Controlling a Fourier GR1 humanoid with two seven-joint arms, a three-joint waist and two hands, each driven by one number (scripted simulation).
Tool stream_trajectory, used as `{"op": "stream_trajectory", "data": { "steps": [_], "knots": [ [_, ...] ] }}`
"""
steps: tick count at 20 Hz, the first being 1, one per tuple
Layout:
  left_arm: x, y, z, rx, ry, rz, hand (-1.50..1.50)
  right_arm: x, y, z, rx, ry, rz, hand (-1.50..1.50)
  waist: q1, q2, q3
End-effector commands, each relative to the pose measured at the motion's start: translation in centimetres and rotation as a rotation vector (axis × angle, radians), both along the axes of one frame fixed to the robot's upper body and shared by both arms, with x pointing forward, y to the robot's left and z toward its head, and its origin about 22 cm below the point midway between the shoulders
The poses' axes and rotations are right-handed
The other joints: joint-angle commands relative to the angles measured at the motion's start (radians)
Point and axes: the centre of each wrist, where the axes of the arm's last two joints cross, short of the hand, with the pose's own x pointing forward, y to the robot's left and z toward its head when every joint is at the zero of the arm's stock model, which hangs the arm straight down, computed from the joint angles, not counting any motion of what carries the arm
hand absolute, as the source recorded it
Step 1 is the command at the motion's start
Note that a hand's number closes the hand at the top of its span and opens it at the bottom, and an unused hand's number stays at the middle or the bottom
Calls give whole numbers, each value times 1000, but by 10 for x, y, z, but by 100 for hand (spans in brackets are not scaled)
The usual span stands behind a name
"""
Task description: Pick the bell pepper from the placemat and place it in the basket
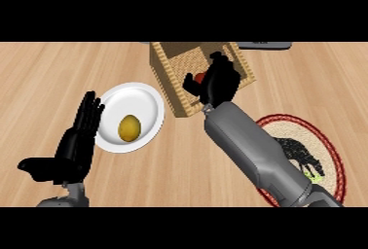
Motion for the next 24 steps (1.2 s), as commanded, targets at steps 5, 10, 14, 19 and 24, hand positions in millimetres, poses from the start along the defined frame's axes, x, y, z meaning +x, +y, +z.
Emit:
{"op": "stream_trajectory", "data": {
  "steps": [5, 10, 14, 19, 24],
  "knots": [
    [-3, 9, -3, -16, 1, 4, 0, -12, -7, -32, 122, -81, -104, -150, -5, 21, 7],
    [-5, -15, 6, -4, 8, 15, 0, -2, -1, -13, 98, -222, -118, -150, -7, 18, 7],
    [-8, 11, -3, 9, 12, 38, 0, -8, 8, 13, 80, -281, -123, -150, -41, 7, 6],
    [-8, 7, -3, -13, 30, 45, 0, -15, 1, 18, 64, -297, -200, -150, -54, 2, 6],
    [-16, 12, -6, 8, 30, 82, 0, -19, -26, 43, 198, -407, -270, -150, -80, -6, 7]
  ]
}}
